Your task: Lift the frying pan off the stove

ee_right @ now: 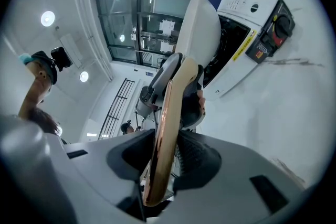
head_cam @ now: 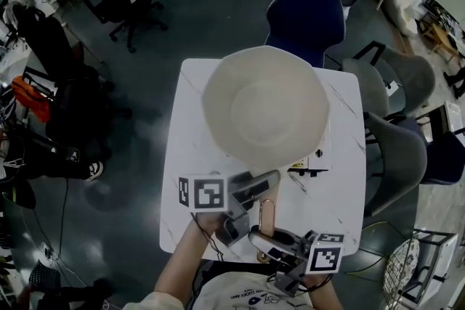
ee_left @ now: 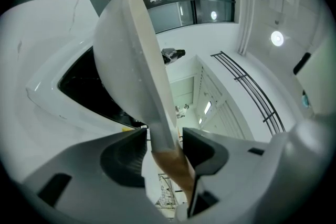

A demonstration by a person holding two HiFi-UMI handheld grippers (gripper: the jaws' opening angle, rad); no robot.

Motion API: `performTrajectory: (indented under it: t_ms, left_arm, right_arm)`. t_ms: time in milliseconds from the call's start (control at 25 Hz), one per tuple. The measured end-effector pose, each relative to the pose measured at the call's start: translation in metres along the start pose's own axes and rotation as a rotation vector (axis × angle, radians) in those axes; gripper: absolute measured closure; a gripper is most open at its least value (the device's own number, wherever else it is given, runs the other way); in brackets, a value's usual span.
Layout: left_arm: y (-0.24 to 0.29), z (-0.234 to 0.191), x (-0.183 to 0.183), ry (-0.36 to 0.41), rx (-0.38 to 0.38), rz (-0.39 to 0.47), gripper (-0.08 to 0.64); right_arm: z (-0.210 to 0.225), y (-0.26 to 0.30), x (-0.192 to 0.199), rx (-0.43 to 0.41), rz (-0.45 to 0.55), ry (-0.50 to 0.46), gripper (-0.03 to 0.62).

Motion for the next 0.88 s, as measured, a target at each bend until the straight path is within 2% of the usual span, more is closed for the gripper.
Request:
performTrajectory:
  t_ms: [400,880]
  left_arm:
    - [0.0051,0.0002,-0.0021,0.006,0.014,-0.009,0.374]
    - [0.0047,-0.0017,-0.0018,-0.022,0.039,0.03,0.374]
  right_arm:
    - [-0.0004,0.0006,-0.0009,0.006,-0.004,-0.001,0.463]
    - [-0.0005,0.0001,-0.0013,-0.01,0.006,0.026,0.471]
Point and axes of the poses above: the fingertips, and each gripper's own axes: y forward along the fingers, z to its right, x out of its underside, the point moved 4 cm from there along -y, backward along the fingers, and after that the axes turned 2 degrees about x, right-handed, at the moved point
